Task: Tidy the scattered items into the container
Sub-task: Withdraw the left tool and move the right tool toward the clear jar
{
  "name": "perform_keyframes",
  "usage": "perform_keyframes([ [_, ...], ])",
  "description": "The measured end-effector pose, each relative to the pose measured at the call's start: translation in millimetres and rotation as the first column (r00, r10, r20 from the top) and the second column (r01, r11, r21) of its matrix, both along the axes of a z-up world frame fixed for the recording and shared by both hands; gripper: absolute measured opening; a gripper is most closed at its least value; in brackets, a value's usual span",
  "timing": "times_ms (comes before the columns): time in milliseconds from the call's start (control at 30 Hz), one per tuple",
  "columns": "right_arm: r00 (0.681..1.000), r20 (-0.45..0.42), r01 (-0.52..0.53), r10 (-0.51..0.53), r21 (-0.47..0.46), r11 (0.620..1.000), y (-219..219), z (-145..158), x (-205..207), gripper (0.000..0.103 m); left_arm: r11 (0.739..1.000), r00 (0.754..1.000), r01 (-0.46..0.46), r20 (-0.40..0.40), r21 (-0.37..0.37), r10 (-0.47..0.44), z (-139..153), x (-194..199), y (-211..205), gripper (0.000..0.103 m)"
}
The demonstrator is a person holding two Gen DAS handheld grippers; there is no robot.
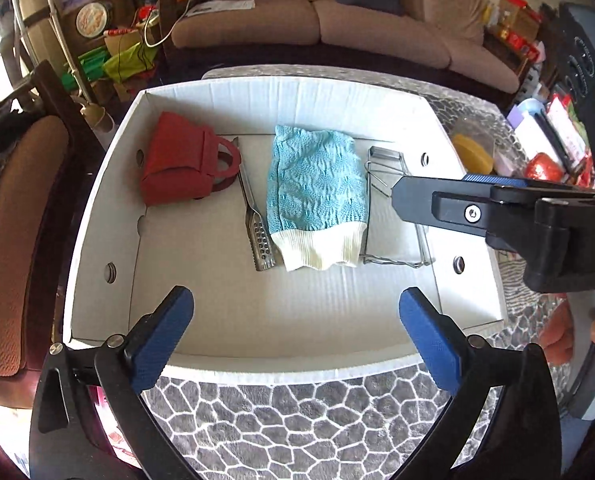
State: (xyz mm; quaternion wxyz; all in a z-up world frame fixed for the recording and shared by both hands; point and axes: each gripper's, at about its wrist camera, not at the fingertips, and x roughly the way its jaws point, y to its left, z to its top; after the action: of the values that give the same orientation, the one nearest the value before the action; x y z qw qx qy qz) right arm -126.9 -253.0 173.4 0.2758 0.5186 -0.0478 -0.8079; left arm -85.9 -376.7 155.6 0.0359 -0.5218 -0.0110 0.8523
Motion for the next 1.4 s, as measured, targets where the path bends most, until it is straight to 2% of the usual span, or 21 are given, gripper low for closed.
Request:
perform_keyframes([
  [100,0.998,-0.055,-0.004,0.006,0.031,1.0,8,22,15,0.103,1.0,1.0,-0.013,-0.014,0.01,0.014,13,14,2,0.103],
  [300,0.995,-0.101,0.003,0.001,0.041,0.999,28,48,44,0.103,1.0,0.999,-0.028,-0.04,0.004,0.028,35,41,17,0.103],
  [433,0.992,-0.124,0.005,0.0,0.046,0.999,45,58,64,0.103,0.999,0.998,-0.029,-0.05,-0.022,0.028,44,57,34,0.103],
  [600,0.991,-0.132,0.026,-0.022,0.031,0.999,78,61,89,0.103,1.0,0.998,-0.006,-0.061,0.001,0.006,48,80,65,0.103],
  [833,0.987,-0.104,0.121,-0.119,0.017,0.992,159,43,118,0.103,0.996,0.995,0.075,-0.066,0.039,-0.072,45,103,126,0.103],
  [1067,0.971,-0.059,0.231,-0.231,-0.003,0.973,264,15,136,0.103,0.985,0.987,0.157,-0.035,0.07,-0.155,20,110,205,0.103],
  [1233,0.932,-0.043,0.36,-0.361,-0.025,0.932,344,-7,143,0.103,0.97,0.974,0.225,-0.011,0.093,-0.225,-5,110,261,0.103],
  [1400,0.881,-0.002,0.472,-0.472,-0.04,0.881,406,-39,139,0.103,0.96,0.969,0.245,0.003,0.138,-0.248,-38,106,300,0.103],
])
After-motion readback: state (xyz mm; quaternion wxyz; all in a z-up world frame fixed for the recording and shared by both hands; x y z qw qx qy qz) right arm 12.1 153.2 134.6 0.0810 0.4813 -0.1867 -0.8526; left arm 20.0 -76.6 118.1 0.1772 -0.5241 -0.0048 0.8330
